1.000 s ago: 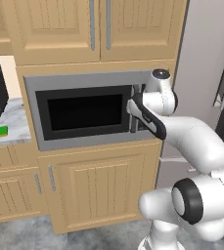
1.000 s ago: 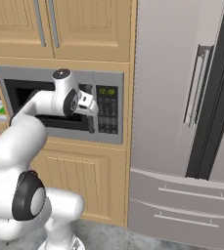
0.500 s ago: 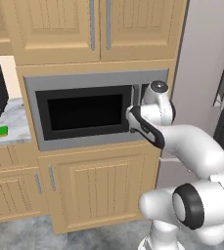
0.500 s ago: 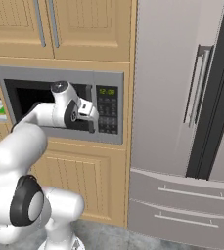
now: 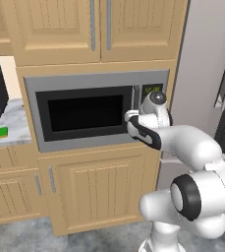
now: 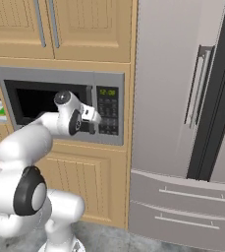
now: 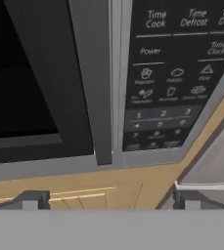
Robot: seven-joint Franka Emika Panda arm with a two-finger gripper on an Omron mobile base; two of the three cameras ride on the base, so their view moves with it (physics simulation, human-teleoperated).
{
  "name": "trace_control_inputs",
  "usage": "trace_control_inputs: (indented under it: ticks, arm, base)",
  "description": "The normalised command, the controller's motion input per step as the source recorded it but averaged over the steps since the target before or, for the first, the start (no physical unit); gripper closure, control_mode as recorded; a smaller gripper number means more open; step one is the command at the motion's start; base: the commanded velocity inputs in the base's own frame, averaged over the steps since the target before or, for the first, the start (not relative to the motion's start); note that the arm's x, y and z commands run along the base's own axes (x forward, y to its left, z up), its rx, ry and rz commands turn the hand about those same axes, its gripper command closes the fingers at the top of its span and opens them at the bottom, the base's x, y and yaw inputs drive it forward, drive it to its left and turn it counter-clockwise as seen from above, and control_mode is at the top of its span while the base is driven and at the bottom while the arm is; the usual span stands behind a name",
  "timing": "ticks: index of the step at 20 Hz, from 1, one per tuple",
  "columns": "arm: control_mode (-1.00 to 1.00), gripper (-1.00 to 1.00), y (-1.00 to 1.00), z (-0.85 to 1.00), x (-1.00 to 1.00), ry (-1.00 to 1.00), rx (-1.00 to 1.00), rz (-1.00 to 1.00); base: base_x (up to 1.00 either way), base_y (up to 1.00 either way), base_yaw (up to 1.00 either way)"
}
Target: Place the sponge inside the microwave to prepare for sanitizing.
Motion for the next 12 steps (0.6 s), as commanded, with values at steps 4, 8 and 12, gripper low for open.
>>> trace_control_inputs:
  ticks: [4, 8, 12]
  arm:
    - [-1.0, -1.0, 0.0, -0.14, 0.24, -0.16, 0.0, 0.0]
    - [-1.0, -1.0, 0.0, 0.0, 0.15, -0.04, 0.0, 0.0]
    - [-1.0, -1.0, 0.01, 0.0, 0.15, -0.03, 0.0, 0.0]
  base:
    - [0.0, 0.0, 0.0]
    - [0.0, 0.0, 0.0]
    - [0.0, 0.0, 0.0]
